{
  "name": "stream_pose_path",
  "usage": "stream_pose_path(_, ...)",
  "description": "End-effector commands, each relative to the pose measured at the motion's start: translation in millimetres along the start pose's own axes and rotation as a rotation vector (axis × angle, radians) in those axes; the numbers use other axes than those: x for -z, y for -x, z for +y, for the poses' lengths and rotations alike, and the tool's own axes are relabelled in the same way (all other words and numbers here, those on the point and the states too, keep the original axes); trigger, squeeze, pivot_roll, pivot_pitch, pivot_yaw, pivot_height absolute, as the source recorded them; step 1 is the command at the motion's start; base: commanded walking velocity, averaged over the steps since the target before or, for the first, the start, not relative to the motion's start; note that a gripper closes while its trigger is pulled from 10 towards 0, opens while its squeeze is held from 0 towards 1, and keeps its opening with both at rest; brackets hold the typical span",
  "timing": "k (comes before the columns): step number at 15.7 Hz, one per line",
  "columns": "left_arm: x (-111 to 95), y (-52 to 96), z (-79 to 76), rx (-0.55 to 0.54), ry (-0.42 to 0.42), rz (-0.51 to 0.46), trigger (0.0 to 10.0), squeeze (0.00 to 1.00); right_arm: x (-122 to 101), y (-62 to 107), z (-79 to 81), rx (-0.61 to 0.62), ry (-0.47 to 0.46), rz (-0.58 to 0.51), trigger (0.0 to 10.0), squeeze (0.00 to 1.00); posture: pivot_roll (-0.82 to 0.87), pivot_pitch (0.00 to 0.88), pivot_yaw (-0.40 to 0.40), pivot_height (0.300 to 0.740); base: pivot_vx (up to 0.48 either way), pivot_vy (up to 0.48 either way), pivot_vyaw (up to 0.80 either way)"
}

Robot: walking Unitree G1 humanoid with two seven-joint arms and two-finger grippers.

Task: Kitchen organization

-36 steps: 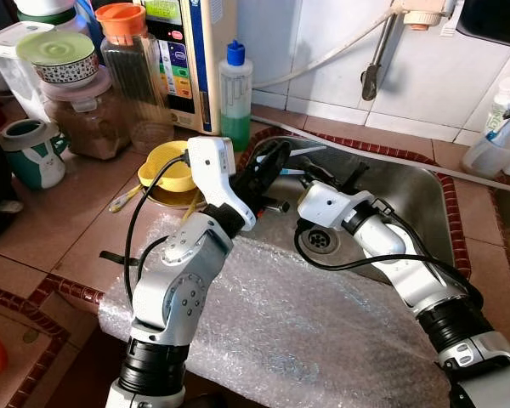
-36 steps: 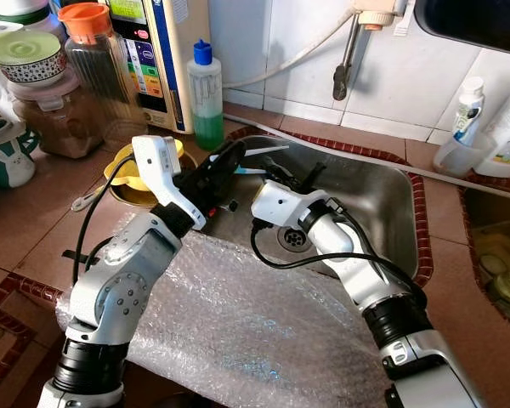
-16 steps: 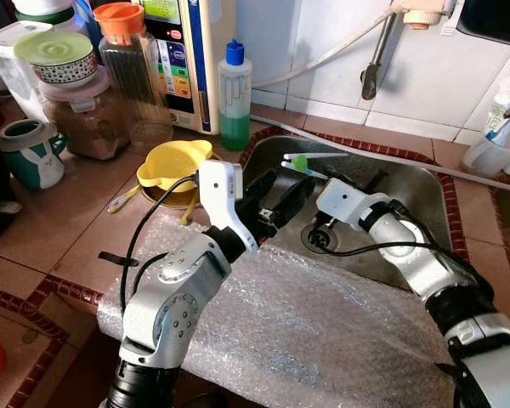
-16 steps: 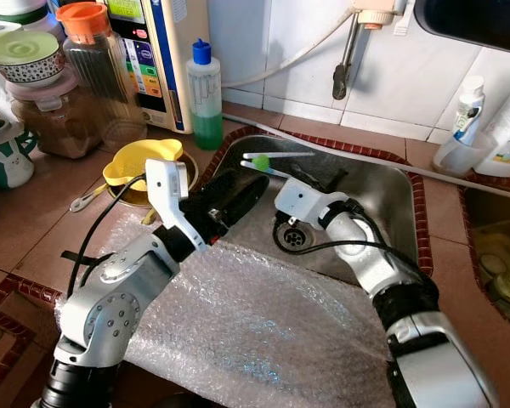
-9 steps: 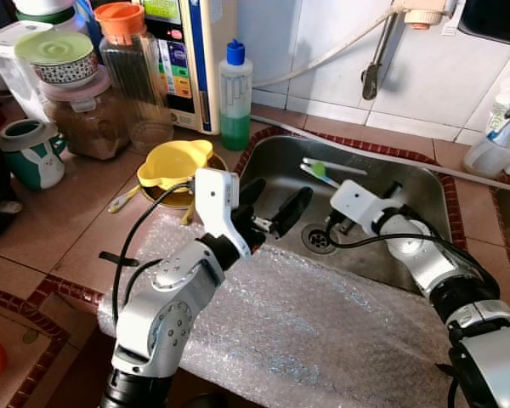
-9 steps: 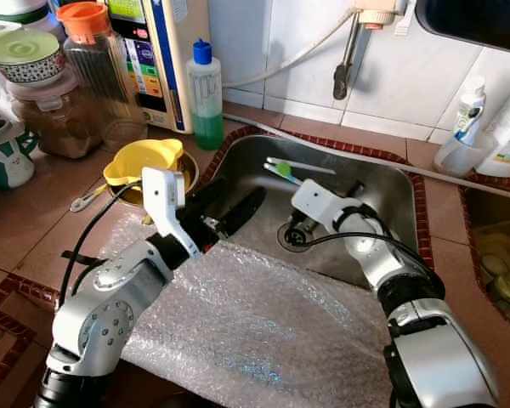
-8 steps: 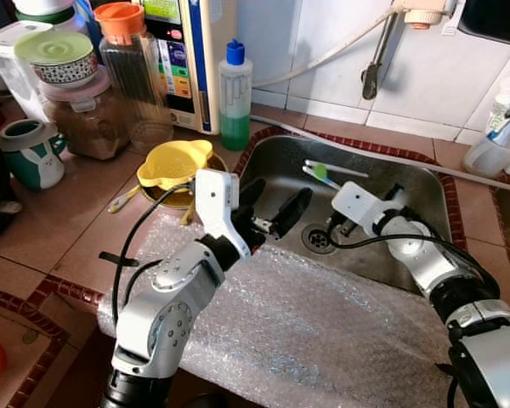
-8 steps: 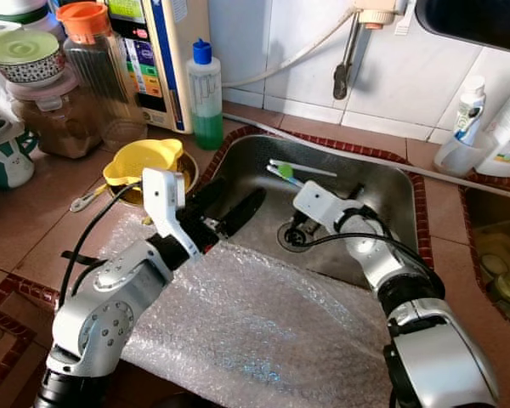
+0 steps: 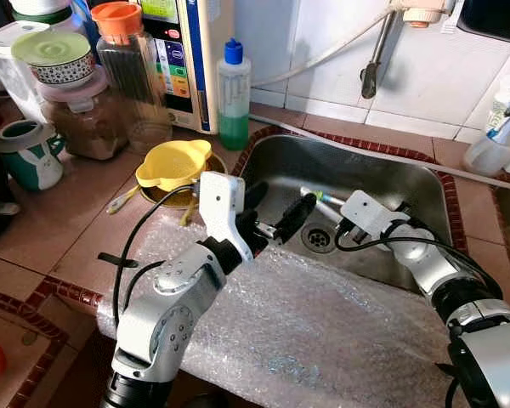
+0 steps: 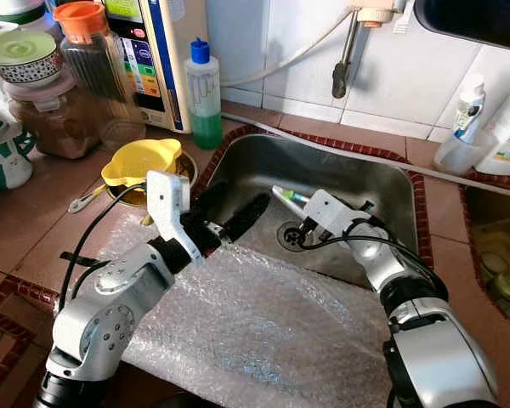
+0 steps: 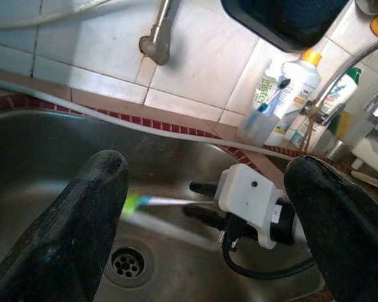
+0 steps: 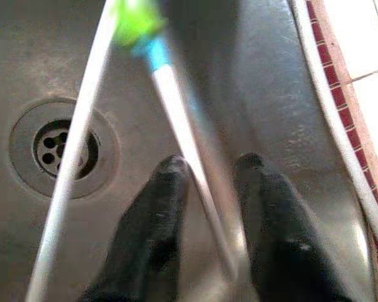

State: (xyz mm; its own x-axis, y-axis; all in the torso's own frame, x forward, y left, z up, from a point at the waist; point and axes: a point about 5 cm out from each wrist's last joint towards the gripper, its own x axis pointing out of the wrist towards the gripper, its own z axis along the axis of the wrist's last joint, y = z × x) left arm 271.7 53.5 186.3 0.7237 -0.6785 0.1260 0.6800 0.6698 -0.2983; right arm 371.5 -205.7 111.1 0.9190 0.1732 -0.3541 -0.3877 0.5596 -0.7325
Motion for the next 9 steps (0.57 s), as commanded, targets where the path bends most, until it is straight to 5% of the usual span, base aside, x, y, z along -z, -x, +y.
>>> stream_pose_path(1, -0.8, 1.4, -2.5, 0.006, -0.021, 0.008, 10.0, 1.0, 3.1, 0.4, -1.5, -0.012, -0.017, 0.023, 10.0, 1.0, 0.04, 0.105, 0.009, 0.74, 0.0, 0.0, 0.0)
stream_pose_path(9, -3.9, 0.5, 1.1, -0.02, -0.06, -0.009, 10.0, 1.0, 10.5, 2.4, 3.2, -0.051, -0.049, 0.056, 10.0, 1.0, 0.04, 0.106, 0.008, 0.74, 0.0, 0.0, 0.0)
